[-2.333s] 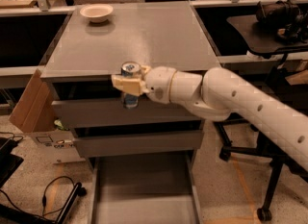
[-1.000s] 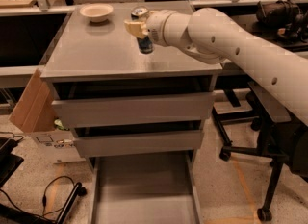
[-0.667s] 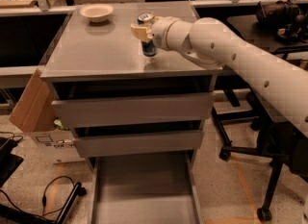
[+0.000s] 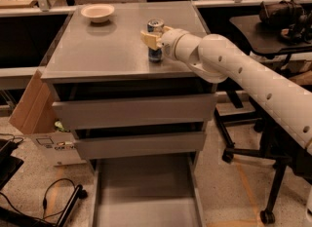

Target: Pick redbull can from bottom drawer and place on counter

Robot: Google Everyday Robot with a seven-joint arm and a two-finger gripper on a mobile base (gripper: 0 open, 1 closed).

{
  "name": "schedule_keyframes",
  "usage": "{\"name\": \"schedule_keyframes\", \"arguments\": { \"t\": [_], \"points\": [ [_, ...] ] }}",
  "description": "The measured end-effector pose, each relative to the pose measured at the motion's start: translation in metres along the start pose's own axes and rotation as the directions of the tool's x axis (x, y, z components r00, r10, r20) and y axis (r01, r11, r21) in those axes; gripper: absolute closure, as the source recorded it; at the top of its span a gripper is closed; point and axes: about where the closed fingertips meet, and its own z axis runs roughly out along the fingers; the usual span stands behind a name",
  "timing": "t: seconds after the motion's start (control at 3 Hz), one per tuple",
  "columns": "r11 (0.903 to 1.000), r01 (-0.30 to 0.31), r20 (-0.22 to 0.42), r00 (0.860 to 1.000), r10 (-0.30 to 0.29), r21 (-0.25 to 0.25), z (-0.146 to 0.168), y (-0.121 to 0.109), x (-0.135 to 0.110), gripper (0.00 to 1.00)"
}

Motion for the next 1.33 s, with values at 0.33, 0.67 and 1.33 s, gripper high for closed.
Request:
{"name": "schedule_keyframes", "arguments": {
  "t": [0.33, 0.67, 1.33],
  "points": [
    [1.0000, 0.000, 0.000, 1.000, 0.000, 0.000, -0.0003, 0.0001, -0.0036, 0.55],
    [1.0000, 0.000, 0.000, 1.000, 0.000, 0.000, -0.0003, 0.0001, -0.0040, 0.32],
    [1.0000, 0.000, 0.000, 1.000, 0.000, -0.006, 0.0023, 0.0036, -0.0039, 0.00]
  ]
}}
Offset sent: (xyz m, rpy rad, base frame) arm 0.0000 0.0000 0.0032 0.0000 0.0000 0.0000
